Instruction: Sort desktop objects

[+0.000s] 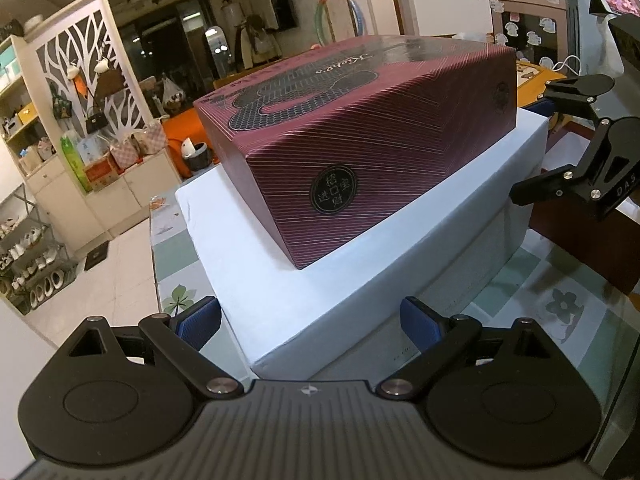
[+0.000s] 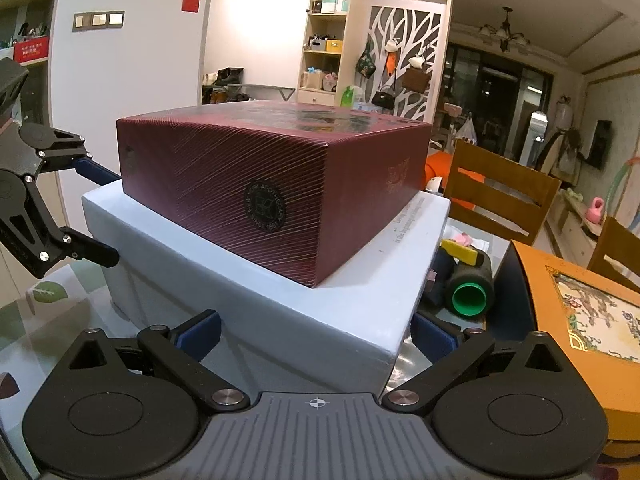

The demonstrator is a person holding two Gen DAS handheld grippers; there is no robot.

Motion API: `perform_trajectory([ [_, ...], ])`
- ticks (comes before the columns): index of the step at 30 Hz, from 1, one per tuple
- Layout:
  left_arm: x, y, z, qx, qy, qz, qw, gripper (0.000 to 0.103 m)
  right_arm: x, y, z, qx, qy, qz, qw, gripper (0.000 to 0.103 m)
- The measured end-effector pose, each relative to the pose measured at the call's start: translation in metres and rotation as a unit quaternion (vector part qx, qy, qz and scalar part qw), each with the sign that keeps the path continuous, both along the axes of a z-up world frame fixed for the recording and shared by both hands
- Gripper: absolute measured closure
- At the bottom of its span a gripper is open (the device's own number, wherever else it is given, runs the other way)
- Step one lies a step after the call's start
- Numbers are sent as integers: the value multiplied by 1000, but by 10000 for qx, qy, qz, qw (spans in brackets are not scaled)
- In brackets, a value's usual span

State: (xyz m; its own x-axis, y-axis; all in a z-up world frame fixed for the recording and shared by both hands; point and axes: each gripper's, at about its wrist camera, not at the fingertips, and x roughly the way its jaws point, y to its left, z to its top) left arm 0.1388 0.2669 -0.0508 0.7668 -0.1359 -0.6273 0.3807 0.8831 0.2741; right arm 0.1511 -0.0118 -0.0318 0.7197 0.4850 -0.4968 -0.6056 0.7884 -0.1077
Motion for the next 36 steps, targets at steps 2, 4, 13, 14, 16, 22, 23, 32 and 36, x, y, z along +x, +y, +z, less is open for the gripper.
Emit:
perform_trajectory([
  [2, 0, -1, 0, 4, 0, 17, 10000, 5, -1, 0, -1, 10, -9, 0, 10000, 1],
  [4, 0, 0, -1, 6, 0, 13, 10000, 5, -1, 0, -2, 12, -13, -1, 10000, 1],
  [13, -1, -4, -5, 122, -28, -84, 9999, 5, 1, -2, -9, 19, 232, -217, 9995, 4],
  [14, -1, -3, -5, 110, -32, -90, 9999, 5, 2, -1, -9, 26, 235, -216, 9995, 4],
  [16, -1, -2, -6, 125, -58, -125, 9998, 4, 2, -1, -9, 23, 245, -207, 9995, 4],
  [22, -5, -2, -7, 94, -167, -136, 9997, 4, 0, -1, -3, 69, 293, -265, 9992, 4],
  [23, -7, -2, -7, 65, -188, -133, 9997, 4, -2, -1, -2, 77, 294, -281, 9991, 4],
  [32, -32, -8, 9, -328, -464, -513, 9971, 8, -28, 0, 13, 240, 113, -177, 9995, 6],
  [36, -32, -13, -2, -317, -181, -609, 9975, 9, -30, 5, 10, 119, 221, -40, 9997, 6],
])
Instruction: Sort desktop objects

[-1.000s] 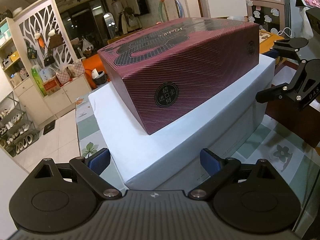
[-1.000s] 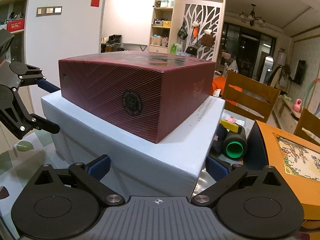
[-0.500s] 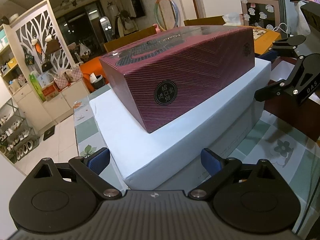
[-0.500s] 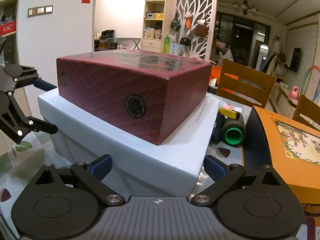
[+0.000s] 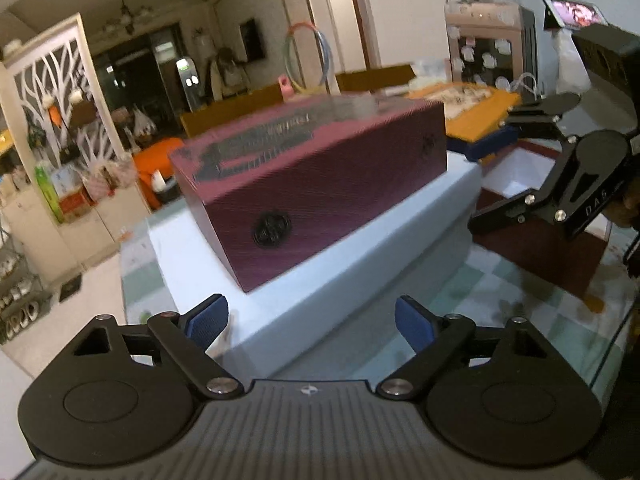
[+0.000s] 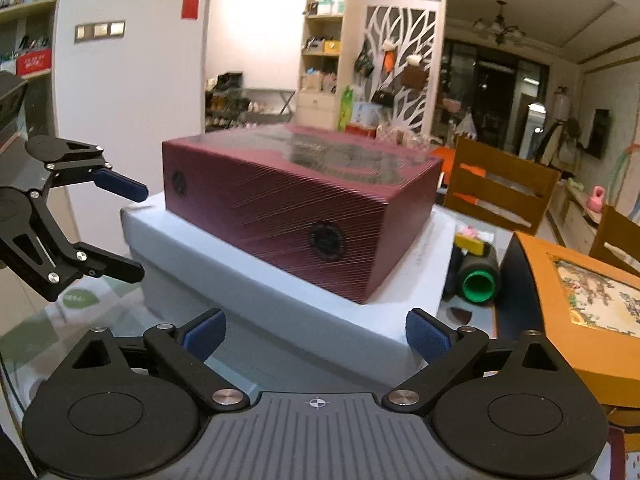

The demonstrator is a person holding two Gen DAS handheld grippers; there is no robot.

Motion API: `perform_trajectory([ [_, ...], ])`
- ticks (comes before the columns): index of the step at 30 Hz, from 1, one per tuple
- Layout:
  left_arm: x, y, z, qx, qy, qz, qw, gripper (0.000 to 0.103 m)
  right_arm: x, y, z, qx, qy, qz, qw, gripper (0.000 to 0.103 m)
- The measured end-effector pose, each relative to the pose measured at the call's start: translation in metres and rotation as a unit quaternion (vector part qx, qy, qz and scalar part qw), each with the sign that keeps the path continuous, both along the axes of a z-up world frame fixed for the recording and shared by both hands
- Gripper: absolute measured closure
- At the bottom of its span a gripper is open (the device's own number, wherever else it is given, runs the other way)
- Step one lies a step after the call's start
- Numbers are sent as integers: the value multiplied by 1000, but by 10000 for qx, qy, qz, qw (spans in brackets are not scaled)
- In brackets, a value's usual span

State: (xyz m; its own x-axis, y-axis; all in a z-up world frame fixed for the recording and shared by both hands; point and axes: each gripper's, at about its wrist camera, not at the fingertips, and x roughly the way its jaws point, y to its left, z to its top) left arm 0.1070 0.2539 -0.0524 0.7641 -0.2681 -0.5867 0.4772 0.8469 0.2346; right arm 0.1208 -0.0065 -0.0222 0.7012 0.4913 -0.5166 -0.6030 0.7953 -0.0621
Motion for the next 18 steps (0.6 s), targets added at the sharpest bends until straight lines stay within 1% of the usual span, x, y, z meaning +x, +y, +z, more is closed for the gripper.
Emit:
perform_trajectory([
  [2, 0, -1, -5, 32, 30, 35, 10000, 9, 3, 0, -4, -23, 148, -21, 9999, 8],
  [5, -1, 0, -4, -52, 66, 101, 9999, 9, 1, 0, -1, -50, 56, -99, 9999, 8],
  [10, -8, 8, 7, -300, -50, 268, 9992, 9, -6, -3, 9, 121, 32, -223, 9997, 8],
  [14, -17, 6, 12, -293, -141, 306, 9990, 8, -17, -2, 15, 138, -16, -264, 9996, 8],
  [18, -27, 5, 18, -422, -172, 336, 9984, 6, -28, 0, 19, 105, -8, -281, 9995, 7],
])
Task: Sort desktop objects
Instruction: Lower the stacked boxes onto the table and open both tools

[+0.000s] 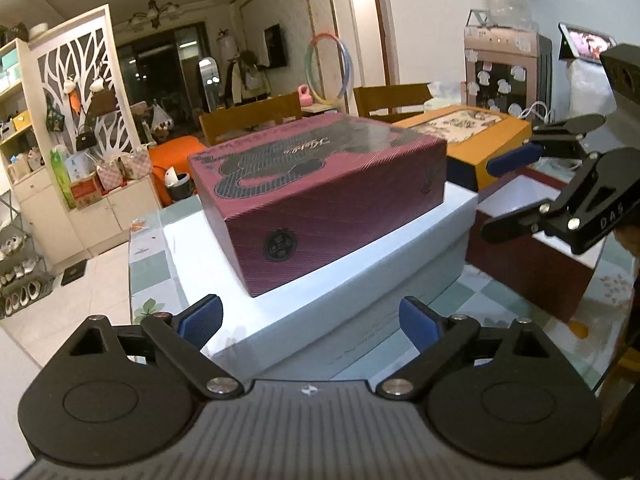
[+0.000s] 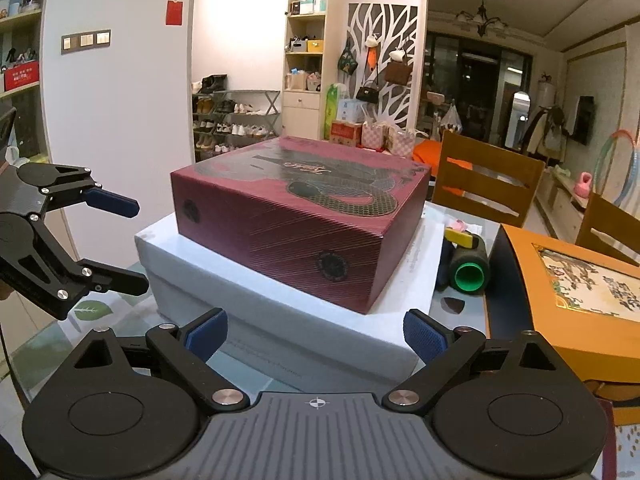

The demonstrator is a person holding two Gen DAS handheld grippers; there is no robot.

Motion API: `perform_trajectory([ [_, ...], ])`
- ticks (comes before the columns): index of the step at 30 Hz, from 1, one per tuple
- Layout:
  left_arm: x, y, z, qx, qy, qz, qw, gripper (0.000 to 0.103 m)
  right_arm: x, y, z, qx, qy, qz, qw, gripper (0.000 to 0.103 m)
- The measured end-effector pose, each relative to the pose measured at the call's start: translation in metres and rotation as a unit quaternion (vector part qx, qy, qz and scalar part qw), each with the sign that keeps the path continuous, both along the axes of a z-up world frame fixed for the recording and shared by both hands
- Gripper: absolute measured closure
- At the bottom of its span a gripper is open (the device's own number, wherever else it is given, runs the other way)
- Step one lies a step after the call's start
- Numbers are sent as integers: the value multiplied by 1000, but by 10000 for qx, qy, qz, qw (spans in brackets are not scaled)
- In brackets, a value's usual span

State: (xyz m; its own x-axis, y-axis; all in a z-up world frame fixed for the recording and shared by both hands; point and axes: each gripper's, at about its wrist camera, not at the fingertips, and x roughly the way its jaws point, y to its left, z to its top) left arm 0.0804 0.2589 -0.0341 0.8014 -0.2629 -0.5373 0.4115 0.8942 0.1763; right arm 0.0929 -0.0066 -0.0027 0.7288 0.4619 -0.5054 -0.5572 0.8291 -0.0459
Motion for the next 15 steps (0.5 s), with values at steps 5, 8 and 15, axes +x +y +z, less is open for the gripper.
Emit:
perform_trajectory([
  [5, -17, -3, 12, -305, -16, 50, 9995, 4, -13, -1, 6, 8, 27, -120, 9999, 7],
  [8, -26, -6, 16, -472, 21, 101, 9988, 0, -21, -5, 10, 79, 104, -259, 9996, 4],
  [15, -52, -12, 21, -733, 119, 142, 9971, 0, -43, -12, 16, 233, 224, -589, 9977, 0],
])
